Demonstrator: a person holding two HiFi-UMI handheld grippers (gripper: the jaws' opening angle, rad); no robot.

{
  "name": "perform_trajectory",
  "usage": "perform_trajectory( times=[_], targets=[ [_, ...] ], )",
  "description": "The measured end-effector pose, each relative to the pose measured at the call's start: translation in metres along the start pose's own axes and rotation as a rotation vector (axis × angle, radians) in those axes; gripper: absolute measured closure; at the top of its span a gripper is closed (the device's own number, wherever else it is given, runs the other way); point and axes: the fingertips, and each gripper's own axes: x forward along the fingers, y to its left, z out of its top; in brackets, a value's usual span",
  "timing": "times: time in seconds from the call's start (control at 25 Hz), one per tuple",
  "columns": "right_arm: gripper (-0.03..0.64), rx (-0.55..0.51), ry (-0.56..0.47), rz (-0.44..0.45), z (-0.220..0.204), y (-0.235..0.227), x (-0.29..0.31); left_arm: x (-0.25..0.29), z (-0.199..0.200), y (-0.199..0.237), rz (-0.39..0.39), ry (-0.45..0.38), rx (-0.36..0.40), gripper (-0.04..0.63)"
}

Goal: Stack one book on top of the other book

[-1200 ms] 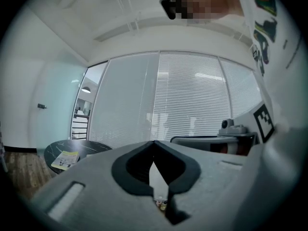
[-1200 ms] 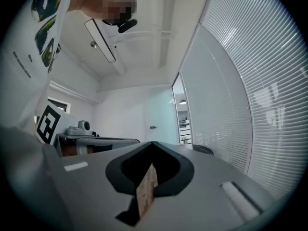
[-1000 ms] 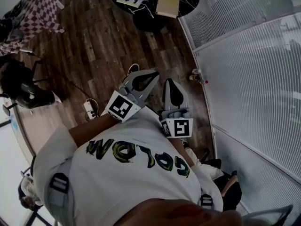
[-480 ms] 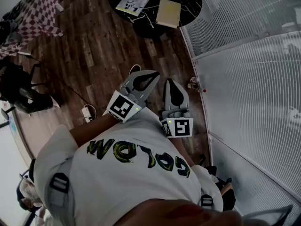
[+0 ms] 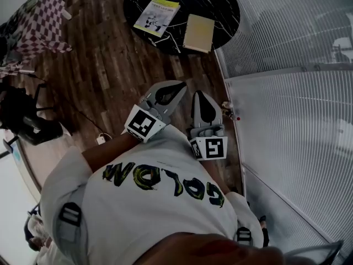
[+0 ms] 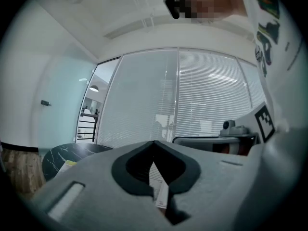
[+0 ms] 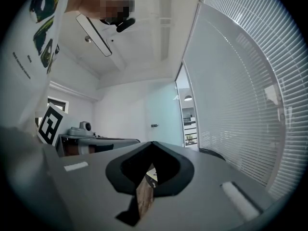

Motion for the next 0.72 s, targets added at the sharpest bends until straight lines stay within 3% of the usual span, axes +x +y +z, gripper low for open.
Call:
perform_trajectory(
  times=[0.48, 0.72],
  targets=[
    [0.614, -0.032, -0.003, 0.024, 0.019, -0.038, 0.132, 0.065, 0.02, 0.117, -0.007, -0.003, -0.003, 0.595],
    [0.614, -0.025, 0.017, 0.036, 0.015, -0.046, 0.168, 0.079, 0.023, 0.152, 0.01, -0.004, -0.003, 0.595]
  ],
)
